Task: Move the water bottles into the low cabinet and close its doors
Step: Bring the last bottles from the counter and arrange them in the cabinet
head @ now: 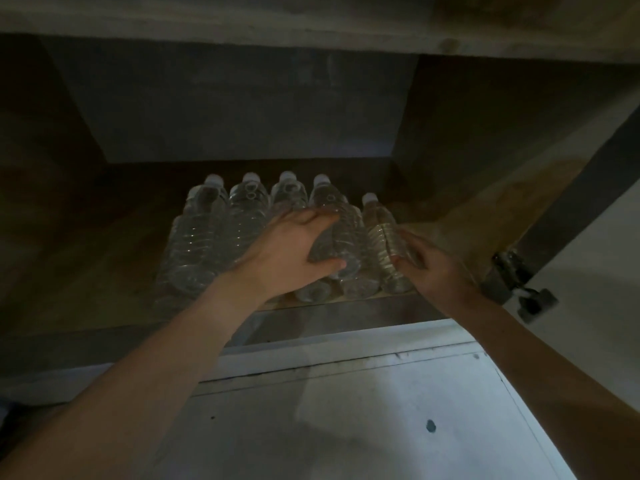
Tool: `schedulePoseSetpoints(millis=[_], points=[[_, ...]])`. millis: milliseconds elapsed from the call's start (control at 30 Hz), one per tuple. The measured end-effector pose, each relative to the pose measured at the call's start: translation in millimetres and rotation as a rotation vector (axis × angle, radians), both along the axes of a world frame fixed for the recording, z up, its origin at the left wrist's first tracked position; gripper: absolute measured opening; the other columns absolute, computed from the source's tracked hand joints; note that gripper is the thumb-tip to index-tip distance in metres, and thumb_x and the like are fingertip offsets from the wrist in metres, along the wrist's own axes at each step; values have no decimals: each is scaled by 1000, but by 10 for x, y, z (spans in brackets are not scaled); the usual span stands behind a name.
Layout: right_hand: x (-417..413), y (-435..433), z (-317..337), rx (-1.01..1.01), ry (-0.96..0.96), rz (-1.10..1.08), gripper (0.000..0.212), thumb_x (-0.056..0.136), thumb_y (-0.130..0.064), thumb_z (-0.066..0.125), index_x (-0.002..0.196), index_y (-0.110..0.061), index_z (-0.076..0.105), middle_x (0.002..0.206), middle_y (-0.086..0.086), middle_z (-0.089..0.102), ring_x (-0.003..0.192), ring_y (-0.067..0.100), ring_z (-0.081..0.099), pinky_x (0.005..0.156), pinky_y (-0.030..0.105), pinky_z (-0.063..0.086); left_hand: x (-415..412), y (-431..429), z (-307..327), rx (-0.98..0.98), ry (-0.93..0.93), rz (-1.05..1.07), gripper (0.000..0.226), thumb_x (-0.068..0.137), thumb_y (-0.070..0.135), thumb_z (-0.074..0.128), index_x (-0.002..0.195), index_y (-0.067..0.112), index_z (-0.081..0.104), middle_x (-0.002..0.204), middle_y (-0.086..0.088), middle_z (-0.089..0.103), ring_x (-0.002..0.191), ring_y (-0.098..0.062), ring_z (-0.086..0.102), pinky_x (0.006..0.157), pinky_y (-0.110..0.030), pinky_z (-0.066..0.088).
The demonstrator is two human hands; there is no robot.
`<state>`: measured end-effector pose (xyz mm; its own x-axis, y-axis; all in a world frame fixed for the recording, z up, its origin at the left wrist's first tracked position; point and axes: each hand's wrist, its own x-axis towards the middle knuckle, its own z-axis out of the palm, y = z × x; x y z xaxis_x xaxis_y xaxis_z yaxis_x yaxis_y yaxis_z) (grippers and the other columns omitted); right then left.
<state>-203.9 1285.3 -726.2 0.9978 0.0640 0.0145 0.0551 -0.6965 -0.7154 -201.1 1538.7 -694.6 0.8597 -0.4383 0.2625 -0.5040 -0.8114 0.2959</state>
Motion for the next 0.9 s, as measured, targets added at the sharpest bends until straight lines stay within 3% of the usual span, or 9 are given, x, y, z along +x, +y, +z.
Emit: schedulePoseSetpoints(millis=[67,133,233,400,533,667,700,833,900], points=[[42,-7,3,41,69,5,47,99,-32,53,145,-25,44,129,-4,56,112,13,51,83,5,38,39,-23,-21,13,2,3,75,87,55,62,149,21,38,153,-2,40,141,-19,34,120,-34,12],[115,-26,-12,88,129,21,46,99,-32,54,144,-25,46,128,-4,56,109,12,50,78,7,37,53,-31,-50,22,-2,3,74,88,56,60,149,21,39,153,-2,41,142,-18,34,118,-31,8],[185,-44,-31,182,166,17,46,95,-24,61,140,-24,51,127,-2,59,106,11,53,81,16,42,62,-18,-90,31,-10,0,72,89,55,59,149,20,39,153,-2,41,142,-17,32,119,-31,6],[234,-23,-107,263,174,39,48,89,-12,69,135,-20,56,113,-12,62,89,-3,60,65,5,48,55,-27,-95,-31,-19,-8,69,89,51,61,148,20,41,153,0,40,142,-15,33,118,-33,4],[287,18,-167,258,148,66,45,89,-13,69,130,-29,57,99,-28,60,84,-10,59,69,5,48,51,-54,-127,-26,-34,-9,68,90,53,57,148,22,40,155,3,37,143,-14,31,122,-40,5],[319,18,-220,269,145,71,44,89,-11,69,123,-35,55,97,-31,60,85,-11,60,72,5,47,56,-72,-139,-43,-54,-6,66,89,53,59,147,23,42,153,3,40,142,-14,33,122,-43,8],[320,24,-227,260,142,73,44,89,-13,70,123,-37,54,99,-31,61,90,-8,61,76,7,48,58,-72,-140,-46,-55,-6,66,89,52,59,146,23,43,153,3,41,142,-14,34,122,-43,9],[306,23,-267,201,134,97,47,90,-28,69,132,-40,52,118,-11,65,113,16,61,102,39,49,63,-62,-142,-45,-60,-14,67,89,52,59,147,23,42,153,2,41,142,-13,35,122,-44,11],[280,15,-259,181,119,97,47,90,-34,68,133,-43,51,120,-10,64,113,16,60,103,39,49,58,-58,-147,-45,-62,-10,67,89,52,58,147,23,41,154,2,39,142,-13,33,122,-40,8]])
